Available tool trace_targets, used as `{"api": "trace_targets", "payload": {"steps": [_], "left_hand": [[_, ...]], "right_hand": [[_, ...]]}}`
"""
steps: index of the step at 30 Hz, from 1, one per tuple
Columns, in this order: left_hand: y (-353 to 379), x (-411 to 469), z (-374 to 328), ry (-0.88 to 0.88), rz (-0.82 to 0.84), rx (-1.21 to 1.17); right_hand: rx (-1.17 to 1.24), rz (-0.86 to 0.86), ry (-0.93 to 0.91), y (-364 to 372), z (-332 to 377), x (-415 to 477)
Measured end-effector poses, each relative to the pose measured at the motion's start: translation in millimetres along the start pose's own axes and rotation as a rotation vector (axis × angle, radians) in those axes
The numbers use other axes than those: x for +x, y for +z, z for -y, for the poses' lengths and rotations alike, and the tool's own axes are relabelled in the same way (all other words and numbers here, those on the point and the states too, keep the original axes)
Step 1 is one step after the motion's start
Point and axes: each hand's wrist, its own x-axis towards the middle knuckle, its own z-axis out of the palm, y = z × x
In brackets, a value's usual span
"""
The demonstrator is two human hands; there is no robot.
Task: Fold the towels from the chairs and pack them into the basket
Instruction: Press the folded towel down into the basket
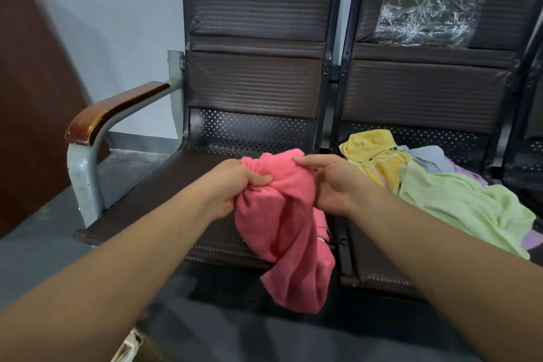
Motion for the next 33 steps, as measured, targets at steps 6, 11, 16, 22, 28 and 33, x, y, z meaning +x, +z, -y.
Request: {"api": "trace_targets", "payload": {"steps": [6,11,16,22,28,33], "left_hand": [[-13,-2,-9,-0.155,0.184,-0.16],[-33,10,-10,0.102,-0.255,-0.399],[-64,7,-5,0.215,-0.318,-0.299],[-58,7,2,0.102,-0.193,0.066],[-73,7,28,-0.108,-0.21,0.355],[-79,13,40,-0.155,-0.196,0.396]], "right_hand": [[0.201,-0.008,-0.121,-7,7,-1],[0.287,-0.151,-0.287,-16,11,0],[-0.072,-0.157,-0.057,-35,23,-9],[-0.718,-0.252,0.203,-34,-36,21],[-0.865,-0.344,0.19,-33,-75,43],[-1.022,-0.316,0.131,-28,-83,53]]}}
